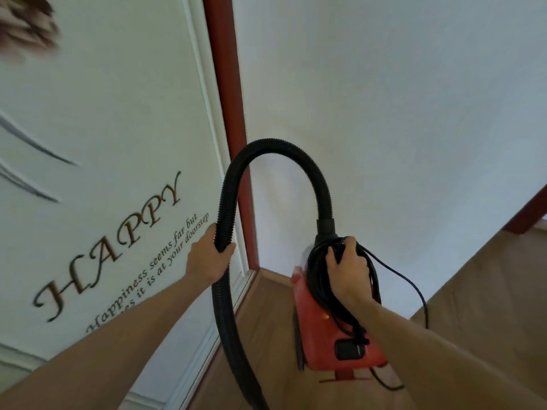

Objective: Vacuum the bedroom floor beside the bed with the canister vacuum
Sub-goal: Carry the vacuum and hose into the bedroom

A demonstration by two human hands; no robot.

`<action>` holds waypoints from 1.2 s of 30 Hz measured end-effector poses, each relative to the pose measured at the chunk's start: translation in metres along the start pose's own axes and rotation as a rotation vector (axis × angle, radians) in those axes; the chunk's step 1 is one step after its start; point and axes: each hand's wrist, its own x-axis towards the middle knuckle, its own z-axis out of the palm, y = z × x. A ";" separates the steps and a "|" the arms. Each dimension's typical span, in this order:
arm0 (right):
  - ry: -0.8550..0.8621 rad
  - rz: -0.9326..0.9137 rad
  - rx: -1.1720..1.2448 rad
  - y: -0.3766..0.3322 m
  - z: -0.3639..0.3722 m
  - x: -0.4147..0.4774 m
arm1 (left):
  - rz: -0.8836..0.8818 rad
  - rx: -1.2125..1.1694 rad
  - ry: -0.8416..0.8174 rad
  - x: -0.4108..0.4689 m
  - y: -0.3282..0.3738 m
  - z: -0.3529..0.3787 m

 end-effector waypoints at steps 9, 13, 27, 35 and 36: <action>0.075 -0.150 0.056 -0.155 -0.112 -0.006 | 0.053 -0.004 0.154 -0.007 0.121 -0.140; 0.102 -0.217 0.080 -0.213 -0.150 -0.004 | 0.060 0.005 0.206 -0.013 0.159 -0.189; 0.035 -0.401 0.190 -0.292 -0.196 0.020 | -0.045 0.076 0.452 -0.048 0.225 -0.239; -0.120 -0.521 0.235 -0.284 -0.229 0.022 | -0.172 0.040 0.631 -0.094 0.263 -0.232; -0.132 -0.542 0.244 -0.282 -0.233 0.021 | -0.184 0.051 0.661 -0.102 0.268 -0.233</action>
